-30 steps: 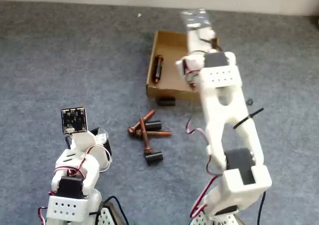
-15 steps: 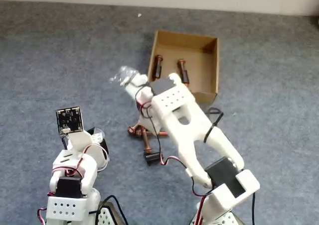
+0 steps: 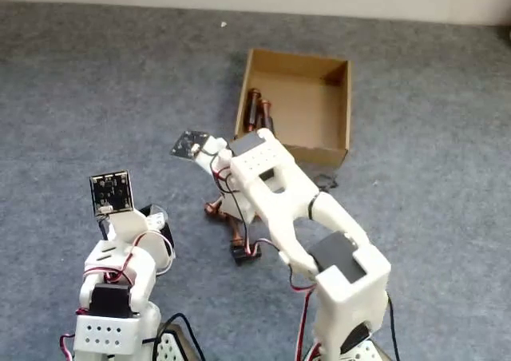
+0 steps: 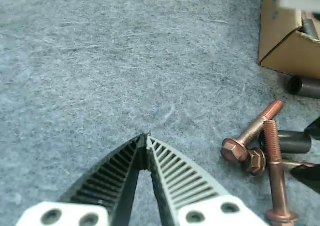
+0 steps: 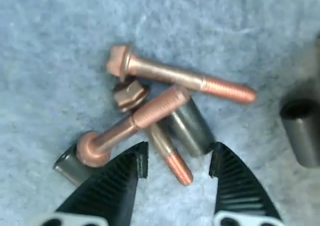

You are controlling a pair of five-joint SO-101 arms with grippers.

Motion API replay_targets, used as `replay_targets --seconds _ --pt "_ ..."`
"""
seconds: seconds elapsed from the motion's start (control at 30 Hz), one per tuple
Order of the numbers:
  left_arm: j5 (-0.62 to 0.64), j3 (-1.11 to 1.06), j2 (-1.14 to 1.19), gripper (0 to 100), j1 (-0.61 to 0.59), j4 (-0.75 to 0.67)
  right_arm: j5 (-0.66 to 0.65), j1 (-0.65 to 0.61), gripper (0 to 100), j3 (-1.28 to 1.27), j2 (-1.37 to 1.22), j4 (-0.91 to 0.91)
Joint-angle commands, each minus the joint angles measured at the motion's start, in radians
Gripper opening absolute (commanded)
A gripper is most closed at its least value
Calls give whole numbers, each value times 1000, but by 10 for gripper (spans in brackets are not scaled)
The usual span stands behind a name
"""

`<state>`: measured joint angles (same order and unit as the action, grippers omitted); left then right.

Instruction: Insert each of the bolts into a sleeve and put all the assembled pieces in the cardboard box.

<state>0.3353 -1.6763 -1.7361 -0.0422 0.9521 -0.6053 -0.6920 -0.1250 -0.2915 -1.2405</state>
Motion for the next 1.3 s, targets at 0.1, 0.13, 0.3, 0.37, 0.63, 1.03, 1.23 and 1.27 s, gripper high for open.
replay_targets --seconds 0.1,0.13,0.3,0.37,0.63,1.03,1.23,1.27 --pt "-11 -24 -8 10 -5 -23 -12 25 176 145 -77 12" --pt "-11 -24 -8 10 -5 -23 -14 30 176 153 -87 12" --pt "-11 -24 -8 10 -5 -21 -14 58 176 188 -114 8" --pt "-11 -24 -8 10 -5 -21 -11 62 176 199 -105 4" --pt "-11 -24 -8 10 -5 -21 -9 62 176 200 -59 4" --pt "-11 -24 -8 10 -4 -21 -9 64 176 194 31 13" --pt "-11 -24 -8 10 -4 -21 -11 74 176 202 -97 35" --pt "-11 -24 -8 10 -4 -21 -9 77 176 202 -114 53"
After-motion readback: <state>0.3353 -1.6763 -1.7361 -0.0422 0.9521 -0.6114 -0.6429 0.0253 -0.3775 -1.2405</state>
